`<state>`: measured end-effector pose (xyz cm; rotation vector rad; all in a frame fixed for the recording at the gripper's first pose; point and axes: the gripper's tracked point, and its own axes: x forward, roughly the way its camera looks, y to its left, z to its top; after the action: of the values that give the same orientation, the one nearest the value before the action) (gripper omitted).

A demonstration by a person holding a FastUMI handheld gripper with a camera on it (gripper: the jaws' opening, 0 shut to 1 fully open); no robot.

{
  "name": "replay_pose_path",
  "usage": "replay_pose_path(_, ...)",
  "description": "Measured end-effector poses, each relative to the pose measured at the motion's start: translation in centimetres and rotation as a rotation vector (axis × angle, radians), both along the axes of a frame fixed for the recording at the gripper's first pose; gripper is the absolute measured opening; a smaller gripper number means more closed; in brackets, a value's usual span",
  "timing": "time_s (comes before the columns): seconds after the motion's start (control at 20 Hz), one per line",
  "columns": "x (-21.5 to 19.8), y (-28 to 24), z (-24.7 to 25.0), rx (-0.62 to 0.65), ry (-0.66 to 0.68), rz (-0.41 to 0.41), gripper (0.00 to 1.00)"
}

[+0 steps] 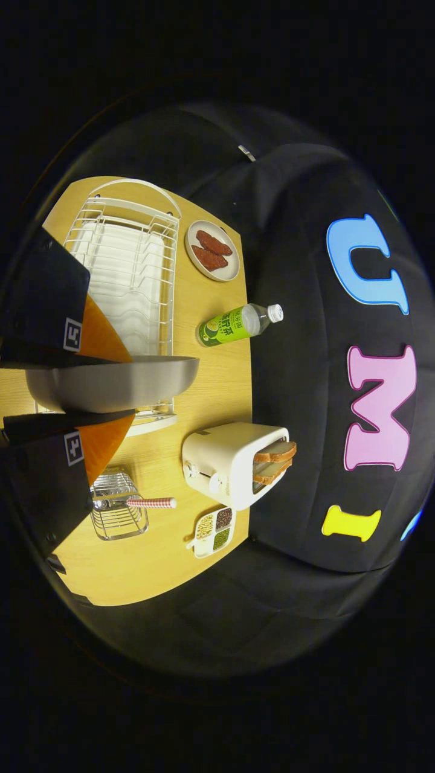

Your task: Take the plate from the dish rack, then take the spoon from the basket and place it into the plate.

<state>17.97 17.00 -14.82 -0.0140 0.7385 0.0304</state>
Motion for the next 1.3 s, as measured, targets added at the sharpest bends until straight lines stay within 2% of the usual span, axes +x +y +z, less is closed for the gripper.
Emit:
replay_pose_path(0.25,-0.3,-0.4,0.1,-0.028,-0.009,-0.04,0.33)
replay_pose_path(0.4,0.4,-1.3,1.2,-0.046,-0.05,-0.109,0.32)
replay_pose_path(0.65,0.7,-1.9,2.0,-0.067,-0.078,-0.093,0.31)
replay_pose_path(0.8,0.6,-2.3,1.5,-0.027,-0.058,-0.077,0.26)
replay_pose_path(0.9,0.3,-3.0,1.5,-0.022,-0.059,-0.08,0.26)
replay_pose_path(1.0,-0.5,-3.1,1.8,0.026,-0.062,-0.058,0.26)
replay_pose_path(1.3,-4.5,-5.1,6.0,0.106,-0.159,0.11,0.26)
